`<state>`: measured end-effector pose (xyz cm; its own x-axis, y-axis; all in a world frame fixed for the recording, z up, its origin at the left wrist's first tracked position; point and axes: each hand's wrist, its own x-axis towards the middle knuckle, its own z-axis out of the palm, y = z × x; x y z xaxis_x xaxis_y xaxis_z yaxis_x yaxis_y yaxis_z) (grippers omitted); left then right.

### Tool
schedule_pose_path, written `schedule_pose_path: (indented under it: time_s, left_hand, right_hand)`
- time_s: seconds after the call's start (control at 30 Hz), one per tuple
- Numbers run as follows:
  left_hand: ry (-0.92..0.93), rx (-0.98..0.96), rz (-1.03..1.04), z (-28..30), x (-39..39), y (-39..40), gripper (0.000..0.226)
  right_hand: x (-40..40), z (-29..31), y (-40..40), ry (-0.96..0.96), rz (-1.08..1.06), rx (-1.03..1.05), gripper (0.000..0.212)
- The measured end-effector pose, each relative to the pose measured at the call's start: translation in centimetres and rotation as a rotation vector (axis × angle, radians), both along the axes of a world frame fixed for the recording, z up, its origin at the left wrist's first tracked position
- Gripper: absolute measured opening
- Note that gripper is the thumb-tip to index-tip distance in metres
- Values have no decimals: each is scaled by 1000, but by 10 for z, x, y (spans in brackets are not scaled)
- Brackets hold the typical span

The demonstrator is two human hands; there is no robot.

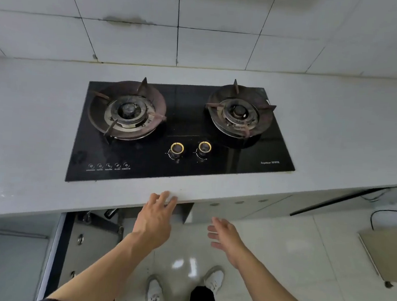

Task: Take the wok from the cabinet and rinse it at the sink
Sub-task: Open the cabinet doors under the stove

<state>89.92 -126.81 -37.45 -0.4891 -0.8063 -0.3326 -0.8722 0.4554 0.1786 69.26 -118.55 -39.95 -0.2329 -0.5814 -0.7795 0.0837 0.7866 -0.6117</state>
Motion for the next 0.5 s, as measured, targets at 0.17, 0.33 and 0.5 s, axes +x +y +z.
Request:
schedule_pose_path:
  time_s: [0.17, 0.33, 0.5]
  left_hand:
    - [2, -4, 5, 5, -3, 1, 77]
    - [4, 18, 26, 11, -7, -1, 78]
    - [17, 46, 34, 18, -7, -1, 79]
  right_hand:
    - [-1, -20, -37, -444, -552, -98, 70]
    - [1, -18, -65, -660, -819, -116, 87]
    - [0, -18, -70, -753, -885, -138, 89]
